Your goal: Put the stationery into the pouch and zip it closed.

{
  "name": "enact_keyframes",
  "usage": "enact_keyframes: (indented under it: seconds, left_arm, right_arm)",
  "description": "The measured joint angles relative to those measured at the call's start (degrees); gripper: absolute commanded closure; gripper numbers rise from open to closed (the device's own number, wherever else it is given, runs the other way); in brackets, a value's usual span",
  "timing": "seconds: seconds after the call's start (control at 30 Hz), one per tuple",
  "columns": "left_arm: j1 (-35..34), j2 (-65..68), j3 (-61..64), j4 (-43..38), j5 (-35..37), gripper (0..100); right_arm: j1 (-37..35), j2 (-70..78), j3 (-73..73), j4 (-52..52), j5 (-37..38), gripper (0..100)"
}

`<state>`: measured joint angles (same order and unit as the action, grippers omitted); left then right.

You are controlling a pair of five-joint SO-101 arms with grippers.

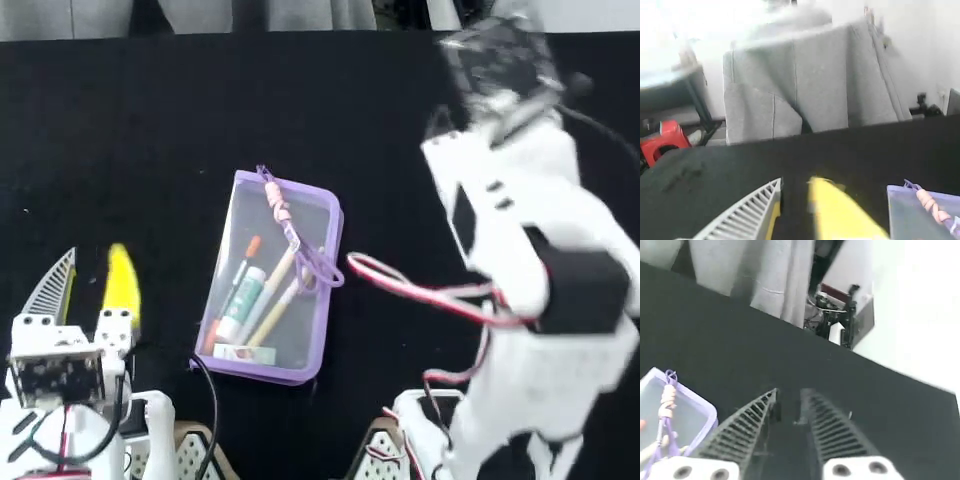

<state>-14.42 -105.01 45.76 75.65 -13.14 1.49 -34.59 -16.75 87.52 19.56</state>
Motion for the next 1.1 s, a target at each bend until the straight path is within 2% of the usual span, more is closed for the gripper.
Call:
enact_keyframes:
  seconds: [0.07,0.13,0.3,0.63,0.77,0.87,1.1]
  left_arm:
    - [0.0,0.0,0.0,-0.1,3.4,98]
    - [0.0,0.0,0.0,-0.1,7.4,97]
    - [0.0,0.0,1.9,2.0,13.6,97]
    - [-1.1,0.0,8.4,7.2,14.2,97]
    - [-4.0,0.0,9.6,7.8,14.3,97]
    - [-4.4,0.0,14.2,7.8,14.3,97]
    - [-4.4,0.0,28.0,7.8,14.3,97]
  right_arm:
    - [0.7,-3.4,3.1,0.7,-3.4,98.6]
    - [1.0,-7.4,7.6,0.8,-6.2,98.7]
    - [0.9,-19.3,22.4,0.7,-7.8,98.7]
    - [1.0,-53.3,63.4,-12.6,-7.6,98.7]
    - [1.0,-66.1,73.7,-13.1,-1.8,98.7]
    - [1.0,-68.6,79.4,-13.1,0.9,98.7]
    - [1.0,-68.8,89.6,-13.1,1.4,98.7]
